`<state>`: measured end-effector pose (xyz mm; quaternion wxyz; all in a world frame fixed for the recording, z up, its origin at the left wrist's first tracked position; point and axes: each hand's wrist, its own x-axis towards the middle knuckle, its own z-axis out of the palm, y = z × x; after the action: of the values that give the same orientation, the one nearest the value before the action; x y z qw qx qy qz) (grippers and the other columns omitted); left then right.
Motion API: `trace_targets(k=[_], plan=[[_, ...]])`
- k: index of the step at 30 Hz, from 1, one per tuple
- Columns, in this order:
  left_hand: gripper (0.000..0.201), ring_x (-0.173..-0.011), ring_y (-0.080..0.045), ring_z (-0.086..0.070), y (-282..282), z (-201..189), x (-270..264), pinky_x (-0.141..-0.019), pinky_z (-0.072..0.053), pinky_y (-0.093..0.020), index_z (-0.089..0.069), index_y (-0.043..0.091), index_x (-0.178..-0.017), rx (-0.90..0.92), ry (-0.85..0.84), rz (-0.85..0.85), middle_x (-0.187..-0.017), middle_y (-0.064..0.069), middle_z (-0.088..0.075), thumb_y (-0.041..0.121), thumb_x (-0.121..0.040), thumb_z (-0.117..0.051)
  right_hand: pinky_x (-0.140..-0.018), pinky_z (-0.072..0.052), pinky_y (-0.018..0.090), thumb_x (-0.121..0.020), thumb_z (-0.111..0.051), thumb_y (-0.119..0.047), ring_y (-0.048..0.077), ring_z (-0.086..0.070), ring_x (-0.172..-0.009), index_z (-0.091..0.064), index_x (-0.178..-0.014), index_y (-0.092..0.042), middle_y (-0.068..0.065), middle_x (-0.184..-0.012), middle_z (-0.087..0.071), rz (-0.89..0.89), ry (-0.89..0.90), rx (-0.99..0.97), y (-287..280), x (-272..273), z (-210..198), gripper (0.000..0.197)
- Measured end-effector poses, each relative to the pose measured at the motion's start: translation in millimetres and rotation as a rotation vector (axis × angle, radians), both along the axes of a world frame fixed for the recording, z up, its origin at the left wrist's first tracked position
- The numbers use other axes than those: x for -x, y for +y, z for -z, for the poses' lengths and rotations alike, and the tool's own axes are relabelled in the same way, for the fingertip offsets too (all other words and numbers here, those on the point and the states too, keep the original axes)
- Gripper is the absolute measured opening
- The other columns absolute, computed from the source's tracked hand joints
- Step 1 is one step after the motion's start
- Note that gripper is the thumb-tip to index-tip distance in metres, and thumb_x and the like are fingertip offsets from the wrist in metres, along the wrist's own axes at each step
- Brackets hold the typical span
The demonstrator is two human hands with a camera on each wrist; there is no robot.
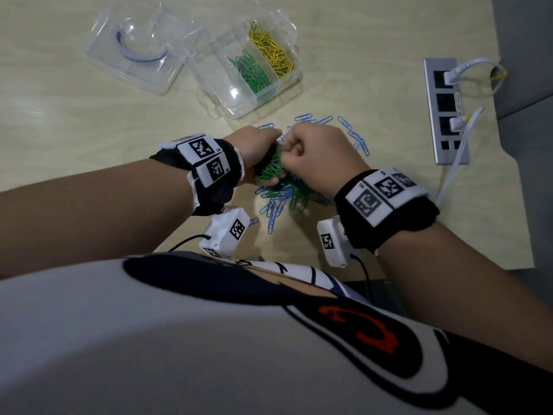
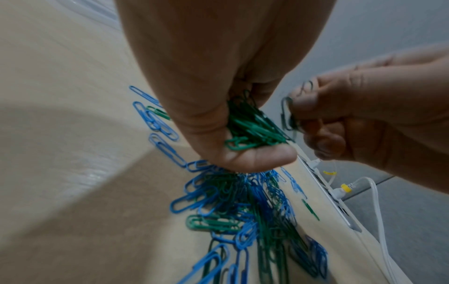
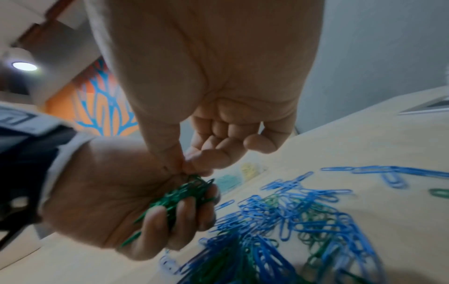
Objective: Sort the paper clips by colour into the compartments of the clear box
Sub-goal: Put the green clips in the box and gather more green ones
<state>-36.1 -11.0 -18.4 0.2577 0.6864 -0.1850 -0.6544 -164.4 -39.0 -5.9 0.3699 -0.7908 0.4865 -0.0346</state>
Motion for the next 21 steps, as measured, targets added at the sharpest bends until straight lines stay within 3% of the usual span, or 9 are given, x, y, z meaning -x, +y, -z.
trace_targets(k=[3,7,10,13,17,21], plan=[[0.022,-0.044,-0.018,-0.059,0,0,-2,-0.046,-0.051,-0.023,-0.058,0.008,-0.077,0.016,0.0,0.016,-0.061,-0.01,-0.059,0.017,-0.094,-0.047,-0.071,-0.045,0.023,-0.079,-0.069,-0.02,0.009,-0.057,-0.074,-0.068,-0.087,-0.022,-0.008,-0.074,-0.063,-0.025,-0.037,-0.034,0,-4,2,0.008],[0.024,-0.047,-0.017,-0.06,2,1,-5,-0.047,-0.05,-0.021,-0.055,0.008,-0.093,0.0,0.047,0.011,-0.064,-0.009,-0.061,0.027,-0.1,-0.04,-0.068,-0.046,0.021,-0.08,-0.066,-0.018,0.009,-0.057,-0.069,-0.069,-0.085,-0.02,-0.009,-0.068,-0.061,0.11,-0.114,-0.047,-15,5,10,0.007],[0.028,-0.045,-0.017,-0.059,2,0,-7,-0.046,-0.049,-0.019,-0.051,0.011,-0.087,-0.012,0.054,-0.001,-0.06,-0.009,-0.06,0.031,-0.101,-0.038,-0.076,-0.049,0.03,-0.087,-0.055,-0.021,0.022,-0.06,-0.084,-0.069,-0.088,-0.012,0.002,-0.08,-0.067,0.196,0.106,0.119,-30,12,26,0.017],[0.029,-0.044,-0.017,-0.058,3,-1,-7,-0.045,-0.048,-0.019,-0.051,0.01,-0.085,-0.01,0.041,0.006,-0.063,-0.01,-0.059,0.03,-0.102,-0.037,-0.067,-0.043,0.03,-0.09,-0.051,-0.025,0.031,-0.06,-0.09,-0.065,-0.084,-0.008,0.01,-0.083,-0.064,0.135,0.315,0.159,-38,10,37,0.023],[0.03,-0.05,-0.019,-0.058,3,-1,-10,-0.047,-0.05,-0.02,-0.052,0.011,-0.085,-0.019,0.023,0.021,-0.064,-0.01,-0.059,0.032,-0.101,-0.037,-0.066,-0.042,0.03,-0.087,-0.059,-0.034,0.03,-0.06,-0.087,-0.065,-0.09,-0.009,0.011,-0.086,-0.065,0.068,0.381,0.115,-42,0,44,0.027],[0.032,-0.046,-0.018,-0.059,1,1,-13,-0.048,-0.05,-0.021,-0.053,0.008,-0.089,-0.029,0.016,0.006,-0.063,-0.011,-0.06,0.033,-0.102,-0.037,-0.07,-0.047,0.031,-0.085,-0.055,-0.023,0.032,-0.061,-0.088,-0.066,-0.087,-0.01,0.013,-0.091,-0.068,0.032,0.398,0.122,-43,0,43,0.017]])
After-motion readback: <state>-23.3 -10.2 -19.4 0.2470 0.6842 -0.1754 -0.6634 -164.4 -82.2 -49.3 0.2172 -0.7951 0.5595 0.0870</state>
